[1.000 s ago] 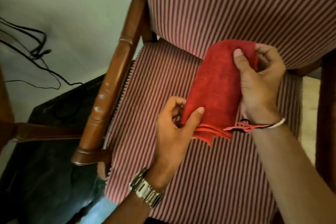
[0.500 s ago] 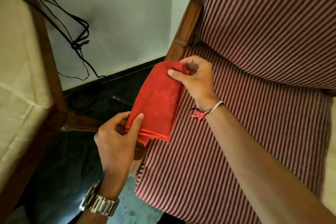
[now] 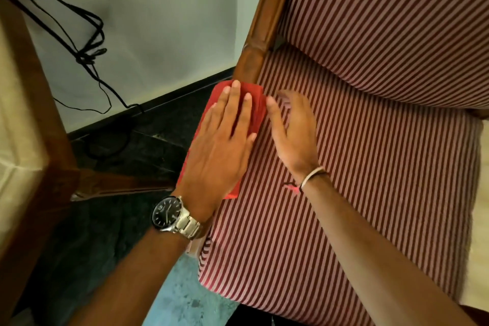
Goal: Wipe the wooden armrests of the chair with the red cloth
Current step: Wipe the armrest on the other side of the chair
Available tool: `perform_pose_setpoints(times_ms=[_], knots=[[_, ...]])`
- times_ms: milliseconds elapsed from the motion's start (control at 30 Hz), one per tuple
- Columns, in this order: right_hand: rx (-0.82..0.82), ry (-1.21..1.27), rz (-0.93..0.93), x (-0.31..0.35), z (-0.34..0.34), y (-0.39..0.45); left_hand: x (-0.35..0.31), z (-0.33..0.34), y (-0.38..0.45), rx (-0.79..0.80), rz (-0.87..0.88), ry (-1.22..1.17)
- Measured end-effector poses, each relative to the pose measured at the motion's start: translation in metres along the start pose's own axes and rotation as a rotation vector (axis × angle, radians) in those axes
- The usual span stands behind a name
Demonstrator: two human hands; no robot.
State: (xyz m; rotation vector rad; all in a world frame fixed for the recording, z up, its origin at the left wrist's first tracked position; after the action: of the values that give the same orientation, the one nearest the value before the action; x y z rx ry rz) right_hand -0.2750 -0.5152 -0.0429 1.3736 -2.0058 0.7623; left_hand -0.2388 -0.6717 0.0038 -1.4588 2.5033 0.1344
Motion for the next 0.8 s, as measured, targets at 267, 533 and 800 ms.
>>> perform_pose_setpoints(times_ms=[267, 533, 800], knots=[[0.09, -0.747, -0.108, -0.121, 0.042, -0.047, 0.008, 0.023, -0.007, -0.067, 0.084, 0.124], [0.056, -0.784, -0.113, -0.123, 0.046, -0.043, 0.018, 0.016, 0.052, -0.09, 0.099, 0.115], [0.068, -0.793, -0.1, -0.123, 0.048, -0.044, 0.011, 0.018, 0.001, -0.026, 0.127, 0.119]])
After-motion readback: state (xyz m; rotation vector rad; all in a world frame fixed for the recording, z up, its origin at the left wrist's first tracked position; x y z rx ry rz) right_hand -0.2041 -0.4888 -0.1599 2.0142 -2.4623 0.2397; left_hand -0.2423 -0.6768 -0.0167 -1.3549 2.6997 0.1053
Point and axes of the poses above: each hand's wrist, its own y-axis towards the middle knuckle, its own z-axis out of the palm, x = y × z, the point moved 1 cm from there along y, towards the middle knuckle, and after that the axes turned 14 degrees about z, right-handed, at the moved point
